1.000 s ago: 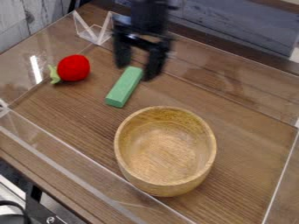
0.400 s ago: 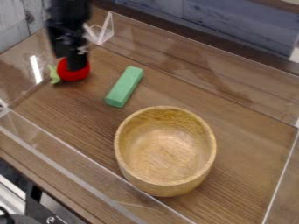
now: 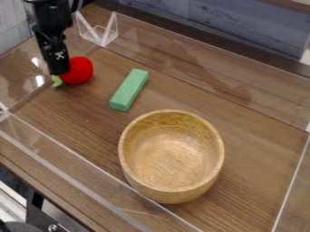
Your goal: Move the red object to the right side of the table
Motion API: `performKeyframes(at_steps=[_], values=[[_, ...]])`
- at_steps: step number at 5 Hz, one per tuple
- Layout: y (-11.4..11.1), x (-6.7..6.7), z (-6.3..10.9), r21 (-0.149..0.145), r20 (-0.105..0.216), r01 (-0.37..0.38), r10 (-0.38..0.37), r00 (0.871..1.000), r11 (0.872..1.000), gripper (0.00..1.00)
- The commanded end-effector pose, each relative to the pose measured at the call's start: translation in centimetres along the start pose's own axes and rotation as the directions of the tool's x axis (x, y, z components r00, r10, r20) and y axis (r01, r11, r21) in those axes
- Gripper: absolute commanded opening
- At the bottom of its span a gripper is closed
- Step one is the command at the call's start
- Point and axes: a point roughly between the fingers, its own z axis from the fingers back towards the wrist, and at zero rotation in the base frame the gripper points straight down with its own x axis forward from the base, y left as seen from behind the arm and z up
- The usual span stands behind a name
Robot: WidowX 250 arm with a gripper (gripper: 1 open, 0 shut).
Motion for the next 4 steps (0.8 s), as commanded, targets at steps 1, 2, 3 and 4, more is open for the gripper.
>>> performKeyframes(at_steps=[1,2,3,4], values=[[1.6,0.8,1.5,0.044,0.044,0.011,-0.013,0.999,0.999,1.0],[1.9,1.4,1.1,0.035,0.054,0.037,-0.038,0.998,0.999,1.0],[1.7,1.3,0.7,0.025,0.058,0.023,-0.024,0.998,0.999,1.0],[1.4,1.2,0.3,0.013,0.061,0.004,-0.005,0.998,1.0,1.0]])
